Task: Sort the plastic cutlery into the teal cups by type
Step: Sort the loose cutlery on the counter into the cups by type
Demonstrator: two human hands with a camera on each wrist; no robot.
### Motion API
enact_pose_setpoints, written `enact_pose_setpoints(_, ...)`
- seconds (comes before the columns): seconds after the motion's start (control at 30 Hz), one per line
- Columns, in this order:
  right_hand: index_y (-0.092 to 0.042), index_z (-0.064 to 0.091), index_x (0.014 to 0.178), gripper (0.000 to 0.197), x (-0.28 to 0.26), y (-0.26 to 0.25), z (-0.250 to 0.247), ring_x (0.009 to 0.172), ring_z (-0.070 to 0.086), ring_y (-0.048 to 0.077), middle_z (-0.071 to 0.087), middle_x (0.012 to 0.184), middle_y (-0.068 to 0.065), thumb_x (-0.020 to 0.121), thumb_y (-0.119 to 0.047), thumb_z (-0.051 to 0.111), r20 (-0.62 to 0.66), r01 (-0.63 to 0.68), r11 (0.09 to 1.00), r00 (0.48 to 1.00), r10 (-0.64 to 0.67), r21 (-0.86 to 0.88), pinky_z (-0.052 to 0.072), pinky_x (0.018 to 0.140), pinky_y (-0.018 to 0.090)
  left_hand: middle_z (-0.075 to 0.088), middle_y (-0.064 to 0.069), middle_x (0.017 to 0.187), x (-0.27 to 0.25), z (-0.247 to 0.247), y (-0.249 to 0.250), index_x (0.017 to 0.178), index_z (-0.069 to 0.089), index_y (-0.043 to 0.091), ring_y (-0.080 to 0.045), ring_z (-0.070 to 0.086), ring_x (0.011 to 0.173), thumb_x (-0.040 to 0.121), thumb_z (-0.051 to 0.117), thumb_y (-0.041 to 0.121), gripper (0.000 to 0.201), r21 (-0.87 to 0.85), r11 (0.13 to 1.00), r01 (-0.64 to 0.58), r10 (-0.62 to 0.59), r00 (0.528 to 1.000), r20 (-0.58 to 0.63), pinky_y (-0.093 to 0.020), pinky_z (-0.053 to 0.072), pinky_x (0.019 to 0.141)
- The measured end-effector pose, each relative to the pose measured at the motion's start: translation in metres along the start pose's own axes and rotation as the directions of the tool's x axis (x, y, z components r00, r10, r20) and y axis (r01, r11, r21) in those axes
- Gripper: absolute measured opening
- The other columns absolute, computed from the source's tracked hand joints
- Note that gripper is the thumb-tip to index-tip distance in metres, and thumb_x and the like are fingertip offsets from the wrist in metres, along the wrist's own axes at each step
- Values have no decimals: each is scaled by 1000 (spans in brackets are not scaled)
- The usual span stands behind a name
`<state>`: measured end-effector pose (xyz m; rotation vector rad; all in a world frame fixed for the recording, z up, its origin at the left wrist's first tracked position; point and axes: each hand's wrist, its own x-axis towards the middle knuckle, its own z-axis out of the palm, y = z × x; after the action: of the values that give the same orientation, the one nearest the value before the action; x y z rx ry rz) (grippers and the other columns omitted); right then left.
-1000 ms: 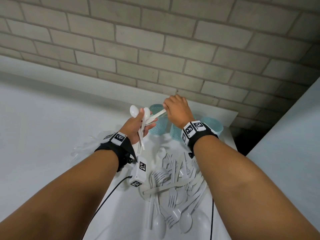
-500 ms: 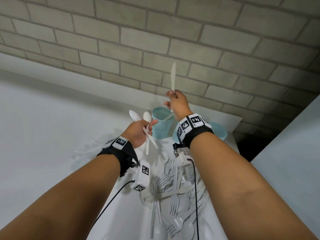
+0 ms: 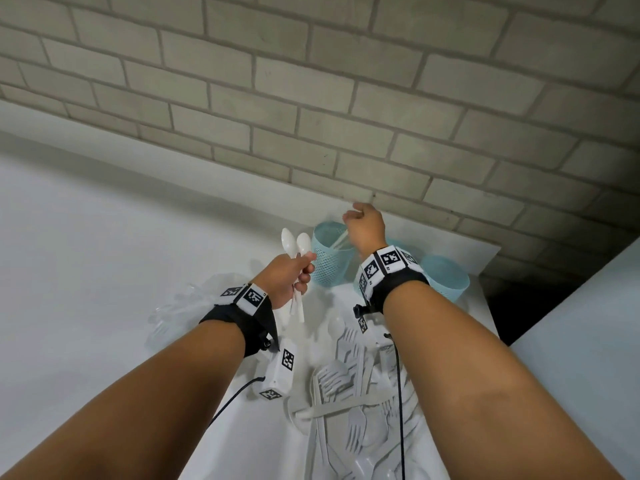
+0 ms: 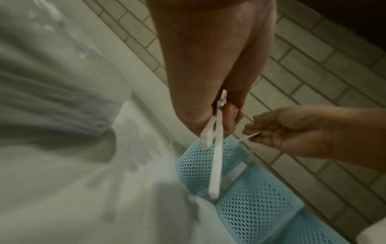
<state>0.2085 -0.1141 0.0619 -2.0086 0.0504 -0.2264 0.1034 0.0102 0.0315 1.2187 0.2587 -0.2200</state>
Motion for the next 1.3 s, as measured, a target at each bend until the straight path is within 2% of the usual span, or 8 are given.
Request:
enact_pose_setpoints(0.2,-13,63,106,33,-40,-31,-22,78,54,9,61,97,0,84,-37,66,177,364,926,923,-343,-104,45,75,23,39,-2,68,3,14,1,79,46,11,-12,31,55,99,38,15,22,450,887,-106,144,988,-52,-20,28,49)
enact_pose_setpoints(0.4,-7,64,105,46,-54,-32,-38,56,51,10,62,83,3,91,-49,52,439,177,949,897,-47,-260,40,47,18,43,-6,70,-11,34,3,75,46,9,-16,39,61,96,38,7,22,647,725,-235,260,964,59,-24,29,54)
enact_pose_setpoints(0.5,-7,63,111,28,-56,-21,-44,44,52,5,59,71,2,95,-28,54,440,77,992,897,-27,-95,38,38,13,54,-8,87,-18,38,3,98,55,7,-18,48,77,95,45,10,11,594,745,-304,278,951,138,-25,36,63)
enact_pose_setpoints(0.7,-3,64,107,27,-59,-2,-57,40,51,2,58,66,5,99,-20,45,357,27,998,934,-7,-51,40,40,13,42,-2,71,-24,45,-4,76,46,13,-12,38,62,100,33,10,27,503,821,-271,228,963,147,-23,32,57)
enact_pose_setpoints(0.9,-6,59,89,22,-65,2,-57,48,44,13,58,63,9,95,-26,52,369,-13,991,927,61,-132,37,42,19,60,-23,98,-23,56,-20,104,53,-8,-36,57,91,99,33,7,26,863,349,-365,389,894,221,-26,29,63)
enact_pose_setpoints(1.0,-16,58,75,18,-51,4,-69,53,48,15,52,61,2,91,-9,53,286,45,959,957,38,-279,37,43,15,60,-25,101,-22,55,-24,106,52,-8,-32,55,85,101,30,14,31,856,296,-425,383,873,302,-29,32,66)
enact_pose_setpoints(1.13,0,66,98,21,-26,-10,-101,98,60,29,66,105,17,90,-5,48,-25,64,930,997,-78,-362,39,68,19,60,-26,105,-19,50,-21,110,52,-9,-32,54,88,102,29,15,34,848,339,-407,324,897,301,-31,36,71)
enact_pose_setpoints(1.3,-3,60,105,26,-15,-11,-120,98,60,30,65,107,17,91,-2,39,-350,45,926,918,-186,-375,32,66,21,59,-19,118,-10,38,-29,112,57,-5,-32,52,110,101,31,15,34,910,293,-292,204,950,239,-31,37,90)
